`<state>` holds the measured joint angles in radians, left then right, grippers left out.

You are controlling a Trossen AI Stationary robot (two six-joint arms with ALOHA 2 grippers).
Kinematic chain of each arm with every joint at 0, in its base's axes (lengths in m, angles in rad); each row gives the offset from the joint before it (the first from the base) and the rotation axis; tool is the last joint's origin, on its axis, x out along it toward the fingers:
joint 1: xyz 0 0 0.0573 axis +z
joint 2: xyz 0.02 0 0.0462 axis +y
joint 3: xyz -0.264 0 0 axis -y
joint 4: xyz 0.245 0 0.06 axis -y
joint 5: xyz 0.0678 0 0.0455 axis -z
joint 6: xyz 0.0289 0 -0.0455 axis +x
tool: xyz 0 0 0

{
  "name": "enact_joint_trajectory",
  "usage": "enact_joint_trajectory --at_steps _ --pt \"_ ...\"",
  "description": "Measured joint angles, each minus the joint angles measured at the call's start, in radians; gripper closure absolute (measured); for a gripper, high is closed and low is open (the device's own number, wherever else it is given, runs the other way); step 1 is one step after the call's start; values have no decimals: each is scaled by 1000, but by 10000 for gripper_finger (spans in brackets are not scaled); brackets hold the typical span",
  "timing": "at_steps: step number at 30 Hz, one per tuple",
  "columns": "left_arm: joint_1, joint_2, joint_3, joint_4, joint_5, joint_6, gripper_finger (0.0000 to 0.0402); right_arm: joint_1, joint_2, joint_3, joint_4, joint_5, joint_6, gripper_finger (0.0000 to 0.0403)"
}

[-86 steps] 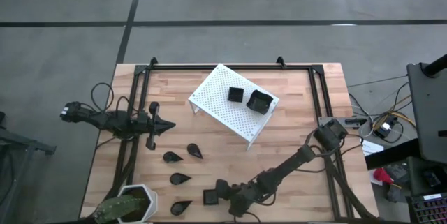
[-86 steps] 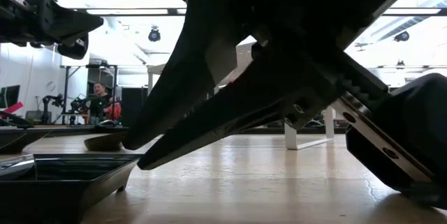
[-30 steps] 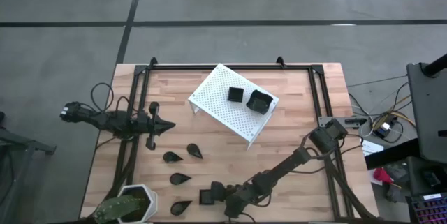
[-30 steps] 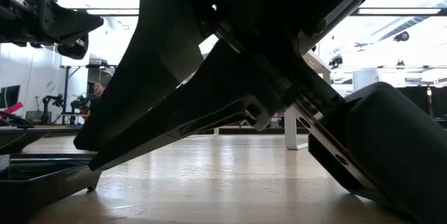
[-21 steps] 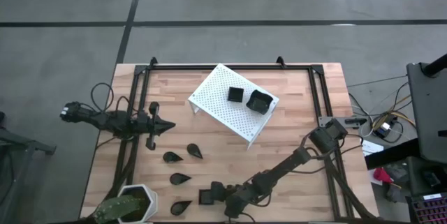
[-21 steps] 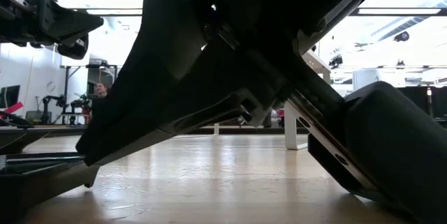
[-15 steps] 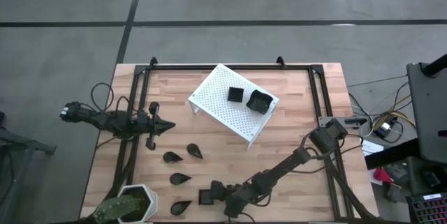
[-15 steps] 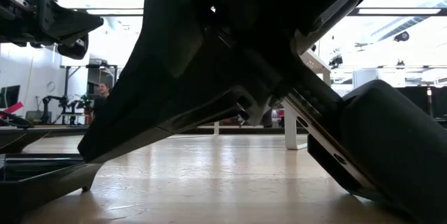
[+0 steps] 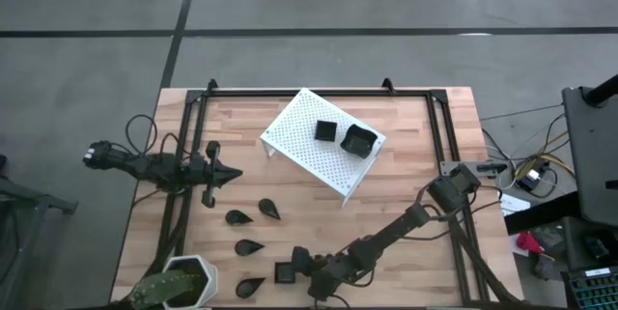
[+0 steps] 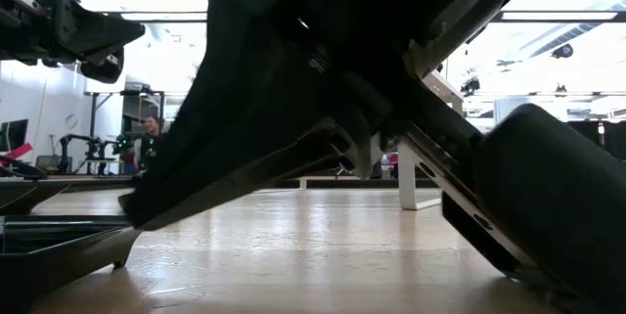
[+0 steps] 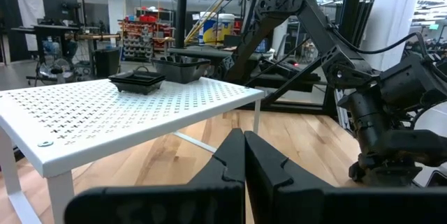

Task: Pick & Place Mini shaped plates
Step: Stack the square plate on top of the other square plates on the shelf

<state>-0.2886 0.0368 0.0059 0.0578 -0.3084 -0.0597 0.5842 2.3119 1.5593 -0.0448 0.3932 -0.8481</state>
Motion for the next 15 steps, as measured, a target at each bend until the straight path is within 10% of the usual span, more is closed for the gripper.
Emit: enact_joint_trajectory --at_steps 15 --pt "0 0 0 0 0 0 401 4 0 4 -15 30 -6 313"
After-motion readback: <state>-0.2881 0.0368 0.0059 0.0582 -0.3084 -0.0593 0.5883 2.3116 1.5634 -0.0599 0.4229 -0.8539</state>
